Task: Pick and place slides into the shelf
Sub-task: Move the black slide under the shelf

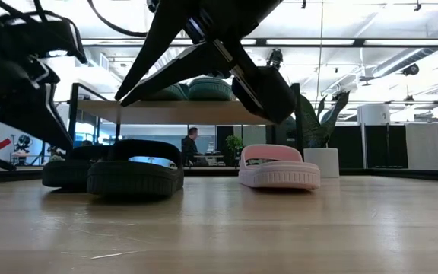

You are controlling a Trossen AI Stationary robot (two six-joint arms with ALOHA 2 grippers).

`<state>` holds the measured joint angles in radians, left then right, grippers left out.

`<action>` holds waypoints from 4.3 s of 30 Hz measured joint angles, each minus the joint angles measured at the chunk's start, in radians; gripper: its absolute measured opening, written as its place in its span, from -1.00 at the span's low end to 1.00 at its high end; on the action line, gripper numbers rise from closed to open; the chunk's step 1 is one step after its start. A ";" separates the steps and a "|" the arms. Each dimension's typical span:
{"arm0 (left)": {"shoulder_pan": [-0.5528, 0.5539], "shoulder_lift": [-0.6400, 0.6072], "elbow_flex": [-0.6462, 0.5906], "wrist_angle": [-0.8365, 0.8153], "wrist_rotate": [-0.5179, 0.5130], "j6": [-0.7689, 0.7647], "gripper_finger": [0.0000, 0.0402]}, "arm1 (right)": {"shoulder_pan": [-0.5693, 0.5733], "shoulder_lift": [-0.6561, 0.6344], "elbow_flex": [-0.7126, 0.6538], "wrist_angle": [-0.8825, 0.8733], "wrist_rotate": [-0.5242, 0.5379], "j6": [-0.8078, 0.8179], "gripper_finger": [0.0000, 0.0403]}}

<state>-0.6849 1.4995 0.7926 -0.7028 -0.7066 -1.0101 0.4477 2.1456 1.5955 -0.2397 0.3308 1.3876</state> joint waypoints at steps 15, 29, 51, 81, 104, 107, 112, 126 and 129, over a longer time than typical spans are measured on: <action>0.146 0.077 -0.019 0.046 0.077 0.024 -1.00 | -0.001 0.000 0.000 -0.004 0.012 0.008 -0.96; 0.165 -0.031 -0.063 0.160 0.287 0.106 -1.00 | 0.000 -0.001 0.000 -0.043 0.013 0.015 -0.96; 0.049 -0.428 -0.060 0.171 0.327 0.056 -1.00 | 0.013 0.014 0.000 -0.080 -0.068 -0.026 -0.96; 0.032 -0.579 -0.066 0.144 0.252 0.107 -1.00 | -0.136 0.092 0.005 0.005 -0.109 -0.216 -0.96; -0.002 -0.560 -0.085 -0.124 0.349 -0.357 -1.00 | -0.023 -0.005 0.006 -0.274 -0.037 0.012 -0.96; -0.009 -0.538 -0.089 -0.229 0.341 -0.451 -1.00 | -0.031 -0.005 0.007 -0.252 -0.015 -0.006 -0.96; -0.009 -0.509 -0.140 -0.232 0.245 -0.478 -1.00 | -0.042 -0.005 0.009 -0.249 0.016 -0.036 -0.96; 0.012 -0.470 -0.345 -0.072 0.219 -0.532 -1.00 | -0.049 -0.004 0.009 -0.243 0.090 -0.201 -0.96; 0.012 -0.472 -0.371 -0.018 0.195 -0.529 -1.00 | -0.049 -0.004 0.009 -0.239 0.090 -0.250 -0.96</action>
<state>-0.6731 1.0271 0.4214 -0.7210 -0.5111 -1.5391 0.3986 2.1418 1.6043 -0.4785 0.4210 1.1375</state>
